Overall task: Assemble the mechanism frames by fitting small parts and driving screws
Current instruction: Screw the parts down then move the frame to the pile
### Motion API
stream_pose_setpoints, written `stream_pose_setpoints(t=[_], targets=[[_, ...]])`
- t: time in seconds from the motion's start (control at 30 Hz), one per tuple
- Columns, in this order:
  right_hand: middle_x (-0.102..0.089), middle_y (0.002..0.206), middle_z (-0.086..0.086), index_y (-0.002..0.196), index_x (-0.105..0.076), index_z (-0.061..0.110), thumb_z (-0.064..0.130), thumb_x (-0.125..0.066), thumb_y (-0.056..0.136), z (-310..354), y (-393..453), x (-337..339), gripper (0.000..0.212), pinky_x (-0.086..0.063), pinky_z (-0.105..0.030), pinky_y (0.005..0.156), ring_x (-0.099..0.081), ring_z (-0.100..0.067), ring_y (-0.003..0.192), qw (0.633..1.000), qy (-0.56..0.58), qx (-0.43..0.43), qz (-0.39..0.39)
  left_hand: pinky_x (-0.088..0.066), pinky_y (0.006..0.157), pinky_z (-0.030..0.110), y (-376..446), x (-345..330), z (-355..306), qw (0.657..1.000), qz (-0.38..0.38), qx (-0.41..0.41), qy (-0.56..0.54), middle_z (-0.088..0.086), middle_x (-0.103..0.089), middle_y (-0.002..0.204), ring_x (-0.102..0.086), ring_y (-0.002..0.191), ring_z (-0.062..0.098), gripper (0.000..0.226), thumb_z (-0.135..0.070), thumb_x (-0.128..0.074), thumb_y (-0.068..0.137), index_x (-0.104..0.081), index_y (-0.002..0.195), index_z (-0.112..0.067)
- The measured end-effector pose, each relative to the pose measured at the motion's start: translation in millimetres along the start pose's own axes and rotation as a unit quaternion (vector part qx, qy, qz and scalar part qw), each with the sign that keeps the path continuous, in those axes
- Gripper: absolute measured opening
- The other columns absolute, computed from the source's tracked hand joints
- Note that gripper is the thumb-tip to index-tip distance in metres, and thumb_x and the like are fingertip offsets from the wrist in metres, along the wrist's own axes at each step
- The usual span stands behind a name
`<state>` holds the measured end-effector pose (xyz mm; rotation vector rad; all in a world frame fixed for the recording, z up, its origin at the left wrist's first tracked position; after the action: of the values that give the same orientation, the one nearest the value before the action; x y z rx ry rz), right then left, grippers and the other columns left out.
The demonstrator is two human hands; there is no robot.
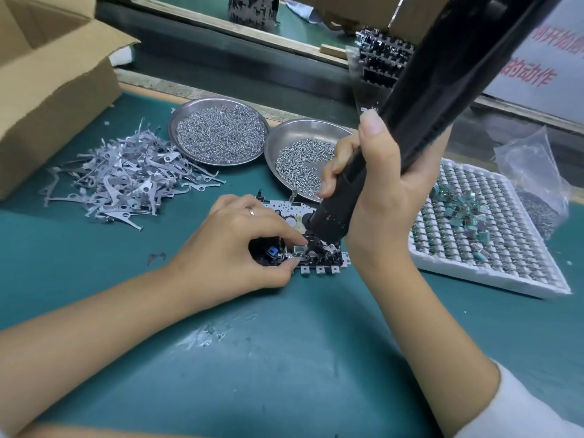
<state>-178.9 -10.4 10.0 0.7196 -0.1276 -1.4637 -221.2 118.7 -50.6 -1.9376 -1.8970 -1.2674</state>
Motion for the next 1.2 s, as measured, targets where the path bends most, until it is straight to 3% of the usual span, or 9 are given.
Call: stream_pose_setpoints(t=[0.2, 0.3, 0.37, 0.47, 0.57, 0.63, 0.7, 0.93, 1.2], targets=[[-0.051, 0.062, -0.006, 0.116, -0.035, 0.003, 0.017, -0.060, 0.087, 3, 1, 3, 0.040, -0.043, -0.029, 0.045, -0.048, -0.020, 0.042, 1.000, -0.026, 0.015, 0.008, -0.036, 0.093, 0.037, 0, 1, 0, 1.000, 0.001, -0.011, 0.005, -0.020, -0.067, 0.083, -0.057, 0.084, 0.014, 0.021, -0.030, -0.074, 0.067, -0.075, 0.088, -0.027], [-0.053, 0.082, -0.007, 0.130, -0.028, -0.002, 0.020, -0.055, 0.087, 9, 3, 10, 0.056, -0.049, -0.033, 0.065, -0.056, -0.016, 0.064, 0.992, -0.082, 0.093, 0.003, -0.036, 0.093, 0.039, 0, 1, 0, 1.000, 0.005, -0.016, 0.008, -0.019, -0.068, 0.084, -0.058, 0.085, 0.016, 0.023, -0.032, -0.074, 0.067, -0.076, 0.089, -0.026], [-0.048, 0.092, -0.009, 0.126, -0.031, 0.000, 0.015, -0.051, 0.088, 14, 5, 19, 0.045, -0.043, -0.027, 0.078, -0.051, -0.012, 0.081, 0.968, -0.146, 0.195, -0.064, -0.036, 0.093, 0.038, 0, 2, -1, 1.000, 0.004, -0.017, 0.003, -0.017, -0.069, 0.085, -0.059, 0.084, 0.014, 0.027, -0.039, -0.071, 0.070, -0.075, 0.093, -0.025], [-0.045, 0.091, -0.005, 0.107, -0.044, 0.009, 0.003, -0.047, 0.087, 13, -10, 33, 0.021, -0.036, -0.027, 0.077, -0.046, -0.014, 0.082, 0.923, -0.232, 0.262, -0.161, -0.037, 0.089, 0.031, 2, 5, -3, 0.999, -0.042, 0.003, -0.030, -0.017, -0.066, 0.085, -0.056, 0.081, 0.007, 0.030, -0.044, -0.056, 0.077, -0.070, 0.099, -0.029], [-0.057, 0.091, -0.003, 0.100, -0.061, 0.005, 0.010, -0.052, 0.089, -2, -43, 32, 0.015, -0.043, -0.024, 0.077, -0.054, -0.015, 0.083, 0.897, -0.395, 0.188, 0.060, -0.041, 0.087, 0.031, 6, 11, 1, 0.991, -0.121, 0.040, -0.045, -0.011, -0.065, 0.085, -0.057, 0.082, 0.008, 0.025, -0.032, -0.056, 0.087, -0.070, 0.105, -0.023], [-0.062, 0.102, -0.009, 0.112, -0.066, 0.006, 0.029, -0.056, 0.089, -15, -62, 25, 0.033, -0.048, -0.036, 0.081, -0.059, -0.025, 0.092, 0.810, -0.525, 0.123, 0.230, -0.044, 0.091, 0.040, 8, 14, 5, 0.988, -0.142, 0.052, -0.034, -0.006, -0.066, 0.088, -0.059, 0.087, 0.013, 0.026, -0.026, -0.052, 0.090, -0.068, 0.109, -0.020], [-0.062, 0.108, -0.012, 0.118, -0.066, 0.016, 0.039, -0.057, 0.089, -23, -70, 19, 0.038, -0.048, -0.044, 0.080, -0.057, -0.033, 0.095, 0.721, -0.614, 0.114, 0.300, -0.043, 0.093, 0.047, 8, 14, 7, 0.988, -0.145, 0.044, -0.011, -0.007, -0.064, 0.088, -0.058, 0.090, 0.014, 0.027, -0.025, -0.049, 0.091, -0.068, 0.110, -0.019], [-0.060, 0.105, -0.010, 0.106, -0.067, 0.019, 0.035, -0.044, 0.093, -6, -90, 15, 0.031, -0.045, -0.044, 0.080, -0.053, -0.034, 0.096, 0.643, -0.674, 0.106, 0.347, -0.040, 0.088, 0.042, 7, 13, 7, 0.989, -0.142, -0.016, 0.034, -0.003, -0.066, 0.086, -0.053, 0.084, 0.008, 0.032, -0.030, -0.046, 0.093, -0.069, 0.108, -0.014], [-0.063, 0.102, -0.007, 0.097, -0.070, 0.024, 0.038, -0.057, 0.088, 47, -128, 75, 0.021, -0.051, -0.034, 0.078, -0.060, -0.030, 0.092, 0.650, -0.685, 0.107, 0.312, -0.033, 0.087, 0.038, 1, 9, 6, 0.988, -0.127, -0.062, 0.063, 0.001, -0.065, 0.084, -0.052, 0.084, 0.014, 0.038, -0.034, -0.043, 0.091, -0.070, 0.105, -0.011]])
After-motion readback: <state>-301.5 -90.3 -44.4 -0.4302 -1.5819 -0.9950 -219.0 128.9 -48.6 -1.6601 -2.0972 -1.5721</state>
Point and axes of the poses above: each hand's wrist, its own y-axis towards the middle knuckle, its own x-axis out of the back of the hand, z = x × y, the point moved 1 cm from there along y, towards the middle knuckle
